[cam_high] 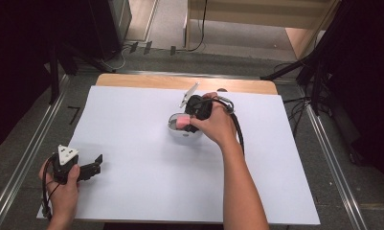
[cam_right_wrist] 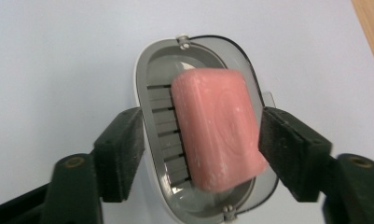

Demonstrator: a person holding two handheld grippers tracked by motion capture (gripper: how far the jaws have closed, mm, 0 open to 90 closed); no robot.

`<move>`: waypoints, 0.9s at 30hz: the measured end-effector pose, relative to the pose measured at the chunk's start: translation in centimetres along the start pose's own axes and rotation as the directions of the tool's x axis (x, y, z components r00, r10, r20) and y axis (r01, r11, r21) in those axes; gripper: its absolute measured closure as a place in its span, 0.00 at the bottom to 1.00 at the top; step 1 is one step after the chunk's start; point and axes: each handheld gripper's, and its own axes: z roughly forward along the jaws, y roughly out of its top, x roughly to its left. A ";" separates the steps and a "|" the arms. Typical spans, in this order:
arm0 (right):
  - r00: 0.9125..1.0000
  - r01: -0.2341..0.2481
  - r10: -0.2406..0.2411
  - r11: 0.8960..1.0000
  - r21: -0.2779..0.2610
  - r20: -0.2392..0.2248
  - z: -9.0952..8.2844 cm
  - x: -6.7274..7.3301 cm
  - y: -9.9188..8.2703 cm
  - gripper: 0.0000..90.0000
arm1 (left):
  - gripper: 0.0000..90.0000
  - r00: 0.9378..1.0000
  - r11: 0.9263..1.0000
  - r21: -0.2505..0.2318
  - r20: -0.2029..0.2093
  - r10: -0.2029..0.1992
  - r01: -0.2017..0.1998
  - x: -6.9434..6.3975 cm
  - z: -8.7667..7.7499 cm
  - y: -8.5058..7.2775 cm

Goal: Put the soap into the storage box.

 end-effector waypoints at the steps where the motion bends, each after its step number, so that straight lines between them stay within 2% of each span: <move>1: 1.000 -0.013 0.013 1.000 -0.009 0.007 -0.1 0.0 -0.4 0.29 | 0.07 1.000 1.000 0.000 0.000 -0.001 0.001 0.0 0.0 0.0; 4: 0.998 -0.054 0.056 0.998 -0.031 0.039 -0.5 0.3 -1.4 0.18 | 0.07 1.000 1.000 -0.001 0.000 0.000 0.000 0.0 0.0 0.0; 7: 0.993 -0.098 0.101 0.994 -0.057 0.062 -0.8 0.6 -2.5 0.11 | 0.07 1.000 1.000 0.000 -0.002 0.001 -0.001 0.0 0.0 0.0; 9: 0.989 -0.129 0.133 0.990 -0.063 0.066 -1.0 0.7 -3.3 0.01 | 0.07 1.000 1.000 0.000 -0.002 0.001 -0.001 0.0 0.0 0.0; 11: 0.983 -0.169 0.174 0.983 -0.066 0.066 -1.2 0.9 -4.2 0.00 | 0.07 1.000 1.000 0.001 -0.002 0.002 -0.002 -0.1 0.0 0.0; 12: 0.978 -0.184 0.190 0.980 -0.074 0.081 -1.3 0.9 -4.6 0.00 | 0.07 1.000 1.000 0.000 -0.003 0.002 -0.002 -0.1 0.0 0.0; 15: 0.962 -0.253 0.262 0.960 -0.121 0.070 -1.7 0.9 -6.2 0.00 | 0.07 1.000 1.000 0.001 -0.003 0.002 -0.002 0.0 0.0 0.0; 18: 0.952 -0.290 0.301 0.945 -0.153 0.057 -2.0 1.0 -7.7 0.00 | 0.07 1.000 1.000 0.001 -0.003 0.002 -0.002 0.0 0.0 0.0; 27: 0.935 -0.330 0.348 0.925 -0.187 0.073 -2.5 1.8 -11.2 0.00 | 0.07 1.000 1.000 -0.001 -0.002 0.005 -0.005 -0.1 0.0 0.0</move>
